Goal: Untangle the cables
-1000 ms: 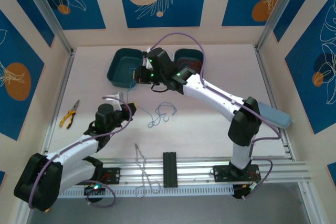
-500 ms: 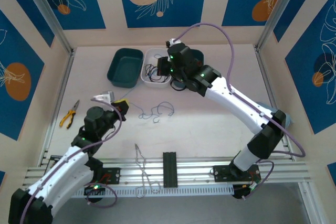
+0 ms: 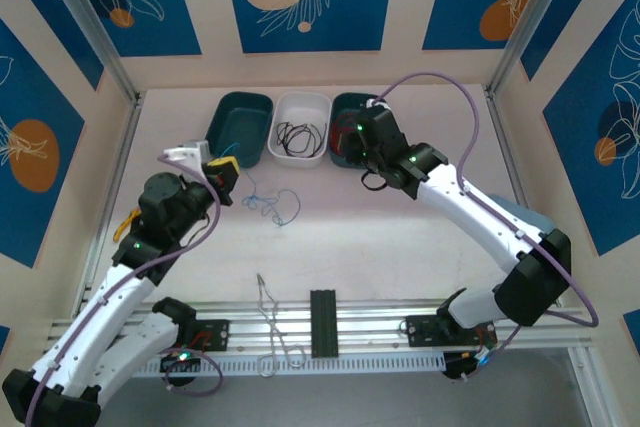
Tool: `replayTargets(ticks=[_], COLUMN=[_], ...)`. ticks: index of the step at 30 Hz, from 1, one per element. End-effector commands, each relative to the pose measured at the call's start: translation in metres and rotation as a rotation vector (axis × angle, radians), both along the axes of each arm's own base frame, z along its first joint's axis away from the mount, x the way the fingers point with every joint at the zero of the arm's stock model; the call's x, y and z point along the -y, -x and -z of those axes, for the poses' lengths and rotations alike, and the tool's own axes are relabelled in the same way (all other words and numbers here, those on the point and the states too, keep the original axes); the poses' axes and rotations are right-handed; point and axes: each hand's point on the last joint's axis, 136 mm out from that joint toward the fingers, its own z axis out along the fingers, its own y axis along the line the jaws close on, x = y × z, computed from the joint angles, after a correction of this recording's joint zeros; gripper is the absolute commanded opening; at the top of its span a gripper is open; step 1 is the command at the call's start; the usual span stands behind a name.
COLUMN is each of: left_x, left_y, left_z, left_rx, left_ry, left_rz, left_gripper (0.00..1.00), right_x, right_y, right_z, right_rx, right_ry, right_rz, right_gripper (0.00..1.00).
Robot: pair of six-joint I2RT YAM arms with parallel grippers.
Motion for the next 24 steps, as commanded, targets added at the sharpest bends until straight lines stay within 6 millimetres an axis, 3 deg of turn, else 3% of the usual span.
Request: replayTargets(ticks=[1,4,8,12,18,24], left_x=[0.005,0.009,0.014,0.015,0.02,0.029], left_y=[-0.002,-0.006,-0.007,-0.005,0.001,0.003], left_z=[-0.01,-0.016,-0.024,-0.032,-0.048,-0.053], left_rx=[-0.01,-0.02,-0.026,-0.018,0.008,0.001], left_ry=[-0.009,0.001,0.006,-0.017,-0.031,-0.017], left_rz=[0.026,0.033,0.055,0.073,0.118,0.169], left_gripper=[0.0,0.0,0.0,0.0,0.0,0.0], right_x=[-0.005,-0.029,-0.07,-0.092,-0.12,-0.146], right_y=[0.014,0.032,0.075,0.1,0.102,0.089], right_z=[0.006,0.012,0.013,0.025,0.043,0.051], right_rx=[0.006,0.054,0.186,0.247,0.307,0.382], right_ry=[-0.027,-0.087,-0.159,-0.131,-0.028,0.076], right_rz=[-0.078,-0.259,-0.564,-0.724,-0.844,-0.885], right_gripper=[0.39,0.46,0.56,0.58,0.58,0.63])
